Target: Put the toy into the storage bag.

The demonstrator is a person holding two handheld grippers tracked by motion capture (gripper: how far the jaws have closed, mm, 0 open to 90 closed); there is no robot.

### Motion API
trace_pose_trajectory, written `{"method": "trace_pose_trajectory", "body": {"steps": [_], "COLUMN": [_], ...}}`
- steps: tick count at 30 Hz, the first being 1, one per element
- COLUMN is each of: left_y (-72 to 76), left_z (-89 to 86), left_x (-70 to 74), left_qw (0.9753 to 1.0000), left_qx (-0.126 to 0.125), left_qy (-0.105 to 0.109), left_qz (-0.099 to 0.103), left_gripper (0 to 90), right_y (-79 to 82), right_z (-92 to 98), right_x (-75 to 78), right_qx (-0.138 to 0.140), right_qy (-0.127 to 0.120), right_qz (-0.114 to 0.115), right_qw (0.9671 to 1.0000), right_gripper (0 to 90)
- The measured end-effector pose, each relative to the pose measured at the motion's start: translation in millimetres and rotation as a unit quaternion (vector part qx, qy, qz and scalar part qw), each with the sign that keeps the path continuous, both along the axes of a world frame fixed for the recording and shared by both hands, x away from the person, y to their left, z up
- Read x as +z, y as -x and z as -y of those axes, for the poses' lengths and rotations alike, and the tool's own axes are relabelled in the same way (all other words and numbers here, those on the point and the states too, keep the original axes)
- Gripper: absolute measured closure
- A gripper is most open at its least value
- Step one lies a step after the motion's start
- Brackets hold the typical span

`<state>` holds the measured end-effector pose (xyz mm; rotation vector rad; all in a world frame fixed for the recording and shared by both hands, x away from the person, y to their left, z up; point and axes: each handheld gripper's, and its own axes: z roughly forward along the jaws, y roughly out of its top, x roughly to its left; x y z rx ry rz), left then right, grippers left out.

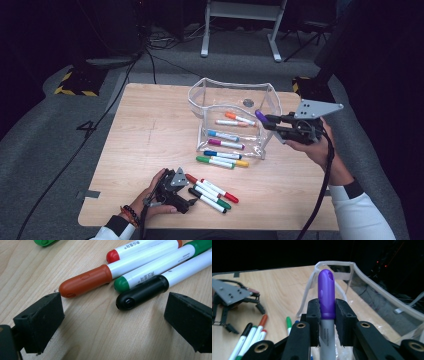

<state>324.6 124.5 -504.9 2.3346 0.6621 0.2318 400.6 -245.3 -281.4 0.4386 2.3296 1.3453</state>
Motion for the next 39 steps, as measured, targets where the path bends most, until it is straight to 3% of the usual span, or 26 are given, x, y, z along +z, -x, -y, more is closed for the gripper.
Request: {"method": "trace_pose_trajectory", "body": {"steps": [8,16,20,29,34,39], "left_y": [0.0,0.1,0.3,0.4,0.7,0.7], "left_z": [0.0,0.0,-0.2,-0.3,-0.5,-0.5], "left_x": [0.0,0.0,-0.1,-0.1,-0.1,0.0], "left_qw": [1.0000,1.0000,1.0000,1.0000,1.0000,1.0000], "left_qx": [0.000,0.000,-0.001,-0.001,-0.003,-0.003], "left_qy": [0.000,0.000,0.000,0.000,0.000,0.000], "left_qz": [0.000,0.000,0.001,0.001,0.000,0.000], "left_gripper": [2.8,2.9,2.9,2.9,2.9,2.9], "right_y": [-27.0,-51.6,-64.3,-97.4,-115.7,-126.1], "right_z": [-14.4,-27.5,-36.3,-44.2,-47.1,-52.5], "right_x": [25.0,32.9,27.8,12.1,-5.2,-22.1], "right_qx": [-0.006,-0.013,-0.020,-0.036,-0.052,-0.065], "right_qy": [0.005,0.008,0.030,0.068,0.094,0.131], "right_qz": [0.003,-0.002,-0.003,-0.031,-0.061,-0.085], "right_qw": [1.0000,0.9999,0.9994,0.9965,0.9923,0.9857], "right_gripper": [74.9,74.9,74.9,74.9,74.9,74.9]}}
